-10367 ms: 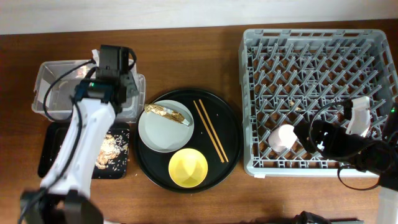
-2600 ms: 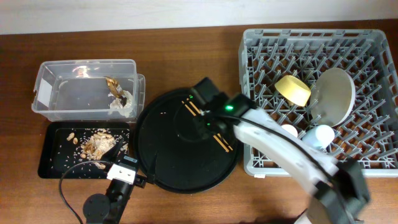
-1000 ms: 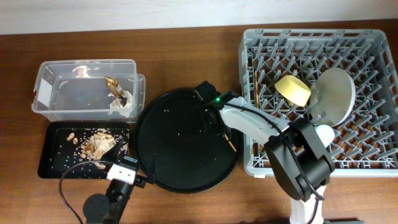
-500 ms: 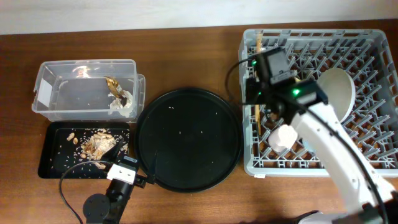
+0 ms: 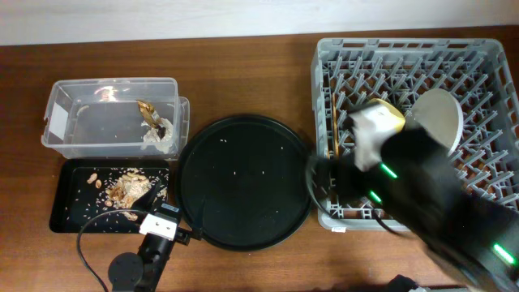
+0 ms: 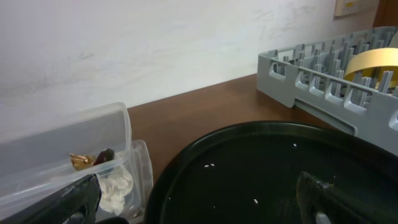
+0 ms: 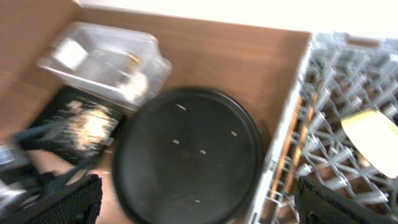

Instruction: Sort waste into correct bins and load items into the dishwasher rack

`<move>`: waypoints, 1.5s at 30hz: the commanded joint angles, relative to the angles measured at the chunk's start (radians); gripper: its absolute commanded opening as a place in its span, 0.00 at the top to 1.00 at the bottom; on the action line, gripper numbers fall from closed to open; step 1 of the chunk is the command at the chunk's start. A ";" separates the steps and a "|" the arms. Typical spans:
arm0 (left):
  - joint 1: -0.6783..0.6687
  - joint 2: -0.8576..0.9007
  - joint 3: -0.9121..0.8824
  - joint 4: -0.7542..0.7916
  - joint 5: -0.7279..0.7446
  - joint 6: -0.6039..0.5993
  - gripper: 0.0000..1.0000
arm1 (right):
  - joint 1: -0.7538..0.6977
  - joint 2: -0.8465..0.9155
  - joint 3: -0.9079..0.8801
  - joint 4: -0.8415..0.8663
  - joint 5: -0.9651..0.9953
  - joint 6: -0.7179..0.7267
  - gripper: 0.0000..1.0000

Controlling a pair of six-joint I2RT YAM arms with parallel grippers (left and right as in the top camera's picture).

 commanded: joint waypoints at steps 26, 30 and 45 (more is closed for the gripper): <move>0.006 -0.005 -0.003 -0.004 0.014 0.013 0.00 | -0.561 -1.025 -1.339 0.710 -0.160 -0.146 0.01; 0.006 -0.005 -0.003 -0.004 0.014 0.013 0.01 | -0.561 -1.025 -1.466 0.977 -0.167 -0.146 0.01; 0.006 -0.005 -0.003 -0.004 0.014 0.013 0.01 | -0.560 -1.023 -1.487 1.018 -0.167 -0.146 0.01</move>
